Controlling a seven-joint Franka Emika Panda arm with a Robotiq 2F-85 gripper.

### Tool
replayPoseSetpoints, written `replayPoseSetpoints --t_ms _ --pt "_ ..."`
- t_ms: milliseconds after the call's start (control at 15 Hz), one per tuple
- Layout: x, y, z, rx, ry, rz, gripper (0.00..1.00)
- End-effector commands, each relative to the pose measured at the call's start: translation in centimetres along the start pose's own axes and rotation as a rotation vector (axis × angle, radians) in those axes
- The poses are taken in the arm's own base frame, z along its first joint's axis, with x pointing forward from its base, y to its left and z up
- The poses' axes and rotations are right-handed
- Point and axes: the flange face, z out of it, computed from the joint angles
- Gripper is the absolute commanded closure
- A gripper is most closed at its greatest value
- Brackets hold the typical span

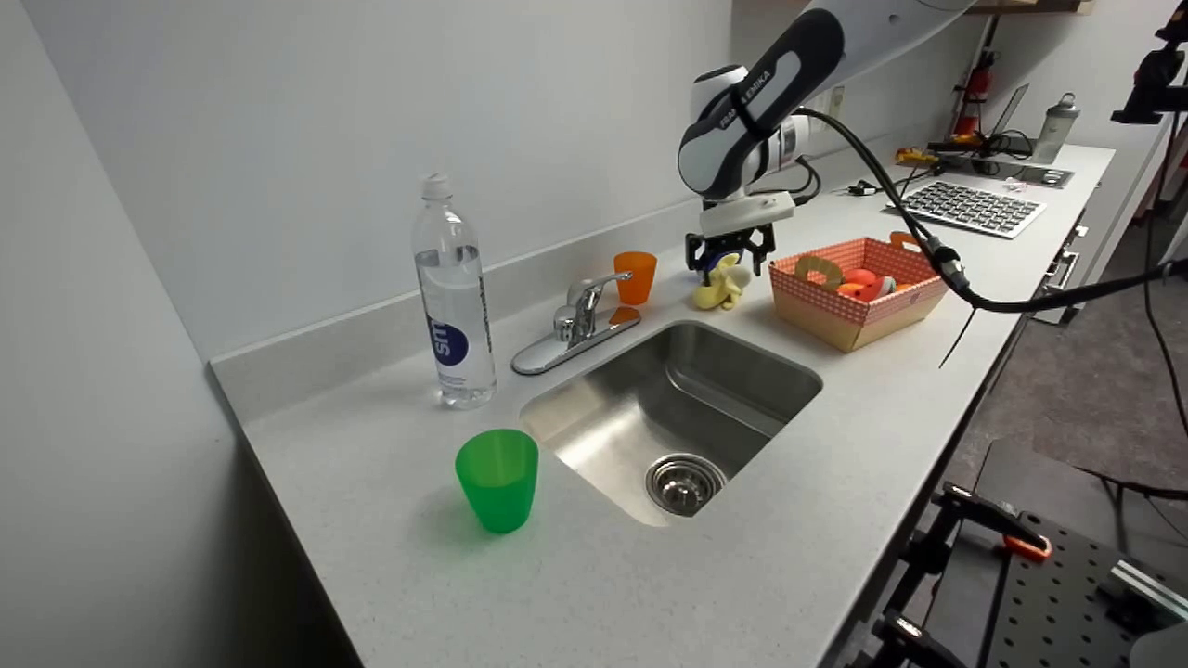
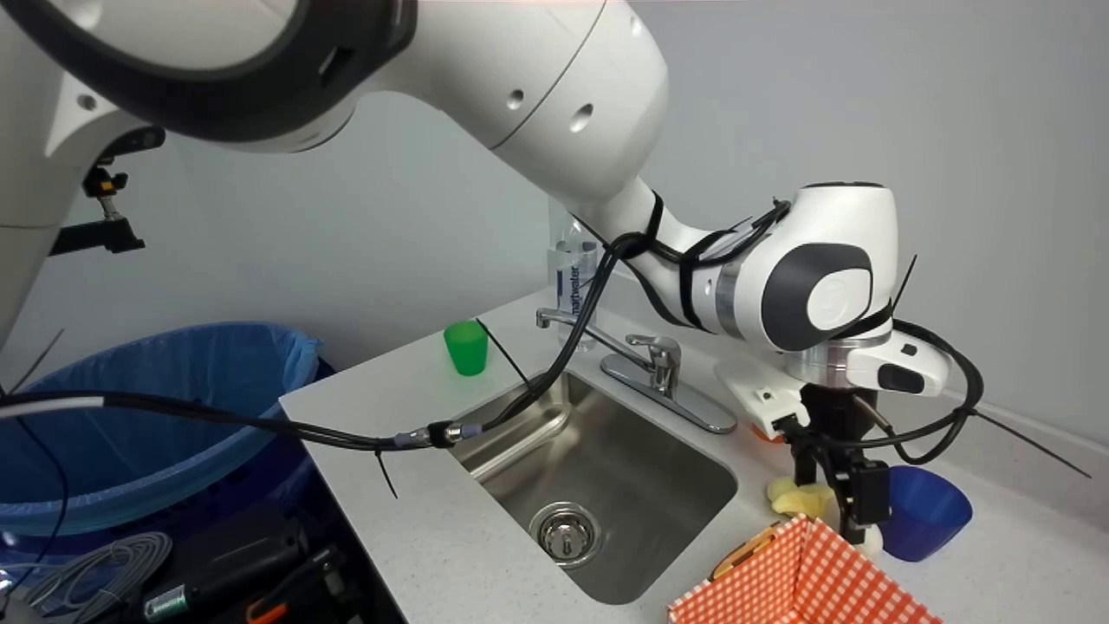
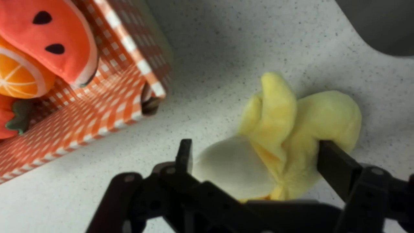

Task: Move the basket to the right then place the banana in the basket

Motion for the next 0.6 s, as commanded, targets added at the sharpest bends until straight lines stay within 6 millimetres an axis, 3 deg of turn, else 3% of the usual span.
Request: replayPoseSetpoints --t_ms 0,267,533 --pt "0.0 -0.4 0.0 -0.008 0.046 -0.036 0.29" --pt "-0.6 -0.5 -0.2 -0.006 0.058 -0.059 0.6" --pt "-0.9 -0.1 -1.6 0.009 0.075 -0.08 0.9"
